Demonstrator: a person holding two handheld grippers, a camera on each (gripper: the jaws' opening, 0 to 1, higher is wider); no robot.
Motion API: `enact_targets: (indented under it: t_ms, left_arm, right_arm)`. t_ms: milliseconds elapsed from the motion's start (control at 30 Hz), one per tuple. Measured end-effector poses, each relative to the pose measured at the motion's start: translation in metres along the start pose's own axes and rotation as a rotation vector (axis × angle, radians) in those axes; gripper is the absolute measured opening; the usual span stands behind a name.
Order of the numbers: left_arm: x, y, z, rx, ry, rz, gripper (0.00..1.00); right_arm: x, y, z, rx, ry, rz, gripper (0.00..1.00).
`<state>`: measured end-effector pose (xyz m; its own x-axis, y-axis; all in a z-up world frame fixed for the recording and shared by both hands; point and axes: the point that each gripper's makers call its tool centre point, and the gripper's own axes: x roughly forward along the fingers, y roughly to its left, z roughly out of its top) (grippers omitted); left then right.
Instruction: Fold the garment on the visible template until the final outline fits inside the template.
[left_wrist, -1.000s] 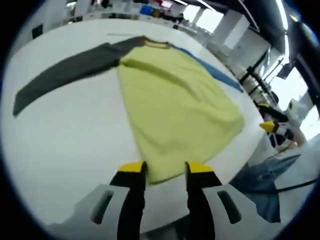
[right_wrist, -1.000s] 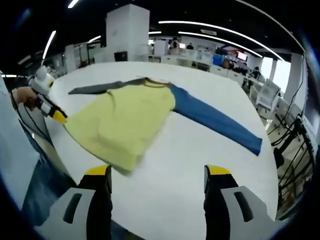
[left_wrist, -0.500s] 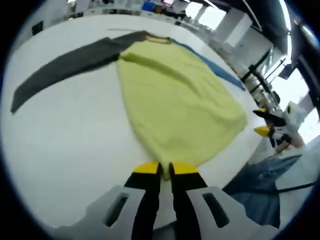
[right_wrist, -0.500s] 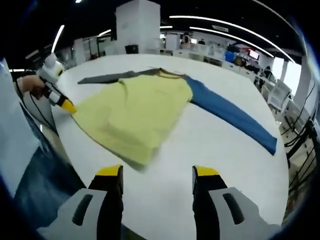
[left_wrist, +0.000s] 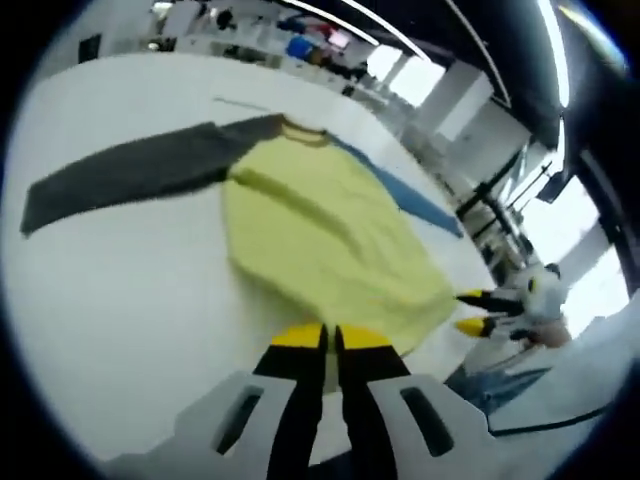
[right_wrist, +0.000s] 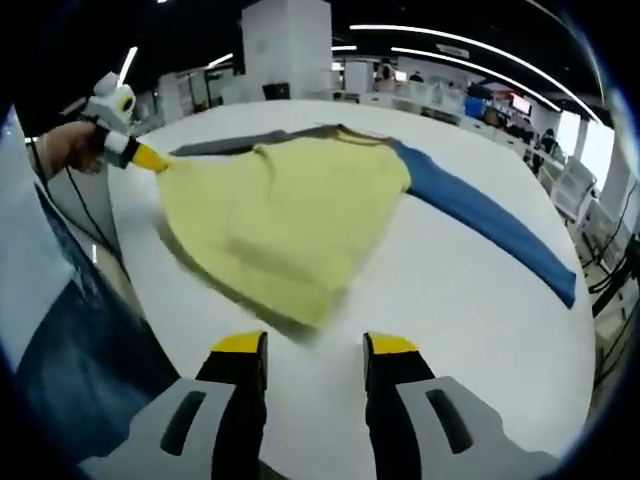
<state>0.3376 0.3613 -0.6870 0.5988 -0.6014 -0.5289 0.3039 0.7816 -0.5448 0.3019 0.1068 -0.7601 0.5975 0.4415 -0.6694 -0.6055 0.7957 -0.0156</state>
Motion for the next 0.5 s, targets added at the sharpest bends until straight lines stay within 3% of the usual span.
enact_targets:
  t_ms: [167, 300, 367, 500]
  left_arm:
    - [-0.008, -0.022, 0.031, -0.05, -0.121, -0.083, 0.0]
    - [-0.015, -0.034, 0.051, -0.039, -0.185, -0.101, 0.0]
    - [-0.018, -0.046, 0.064, -0.066, -0.228, -0.166, 0.0]
    - [-0.015, -0.055, 0.076, -0.055, -0.235, -0.192, 0.0]
  right_arm:
    - [0.006, 0.007, 0.003, -0.024, 0.002, 0.021, 0.39]
    - [0.01, 0.011, 0.006, -0.04, 0.001, 0.03, 0.38]
    - [0.012, 0.013, 0.007, -0.045, -0.003, 0.033, 0.37]
    - [0.016, 0.017, 0.008, -0.052, -0.003, 0.042, 0.37]
